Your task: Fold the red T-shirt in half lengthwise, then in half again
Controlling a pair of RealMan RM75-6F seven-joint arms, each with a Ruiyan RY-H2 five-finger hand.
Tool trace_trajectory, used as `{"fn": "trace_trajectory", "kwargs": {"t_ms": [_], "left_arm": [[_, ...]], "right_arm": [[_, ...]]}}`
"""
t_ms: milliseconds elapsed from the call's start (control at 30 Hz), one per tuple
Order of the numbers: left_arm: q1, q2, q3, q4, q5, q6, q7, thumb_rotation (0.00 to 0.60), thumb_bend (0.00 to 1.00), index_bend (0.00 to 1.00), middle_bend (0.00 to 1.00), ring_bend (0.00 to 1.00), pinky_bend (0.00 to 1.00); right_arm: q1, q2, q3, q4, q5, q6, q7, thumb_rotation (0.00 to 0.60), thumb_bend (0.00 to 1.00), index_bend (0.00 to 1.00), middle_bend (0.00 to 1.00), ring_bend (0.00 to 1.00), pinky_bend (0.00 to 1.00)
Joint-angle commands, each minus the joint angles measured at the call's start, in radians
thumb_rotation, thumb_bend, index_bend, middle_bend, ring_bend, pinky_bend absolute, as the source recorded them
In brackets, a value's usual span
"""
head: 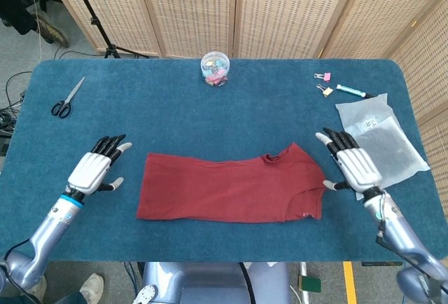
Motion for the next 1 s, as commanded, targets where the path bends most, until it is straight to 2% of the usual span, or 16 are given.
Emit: {"fn": "trace_trajectory", "kwargs": {"t_ms": [33,167,300,433,600,800,900,1000], "left_arm": [[0.01,0.013,0.01,-0.009,0.001,0.0,-0.008,0.6,0.29,0.0,0.0,0.0,0.0],[0.014,0.026,0.007,-0.028,-0.017,-0.011,0.001,0.6,0.29,0.0,0.0,0.0,0.0],[0.01,0.037,-0.002,-0.054,-0.037,-0.027,0.018,0.6,0.29,0.0,0.0,0.0,0.0],[-0.002,0.047,-0.024,-0.097,-0.085,-0.063,0.072,0.6,0.29,0.0,0.0,0.0,0.0],[-0.035,0.044,-0.059,-0.128,-0.168,-0.133,0.16,0.6,0.29,0.0,0.0,0.0,0.0],[-0.09,0.026,-0.105,-0.157,-0.317,-0.231,0.285,0.6,0.29,0.03,0.0,0.0,0.0],[-0.124,0.002,-0.123,-0.148,-0.392,-0.279,0.339,0.6,0.29,0.07,0.0,0.0,0.0],[-0.168,-0.039,-0.138,-0.12,-0.471,-0.316,0.411,0.6,0.29,0.15,0.0,0.0,0.0]], "right_arm": [[-0.052,0.049,-0.041,-0.045,-0.057,0.058,0.03,0.6,0.0,0.0,0.0,0.0,0.0],[-0.121,0.07,-0.08,-0.046,-0.141,0.171,0.06,0.6,0.0,0.0,0.0,0.0,0.0],[-0.192,0.051,-0.1,-0.011,-0.21,0.313,0.043,0.6,0.0,0.0,0.0,0.0,0.0],[-0.283,-0.008,-0.112,0.084,-0.29,0.503,0.026,0.6,0.0,0.0,0.0,0.0,0.0],[-0.342,-0.052,-0.121,0.187,-0.346,0.626,0.04,0.6,0.0,0.0,0.0,0.0,0.0],[-0.352,-0.07,-0.114,0.251,-0.379,0.676,0.087,0.6,0.0,0.0,0.0,0.0,0.0],[-0.353,-0.072,-0.111,0.261,-0.38,0.676,0.097,0.6,0.0,0.0,0.0,0.0,0.0],[-0.354,-0.073,-0.109,0.266,-0.382,0.676,0.105,0.6,0.0,0.0,0.0,0.0,0.0]]}}
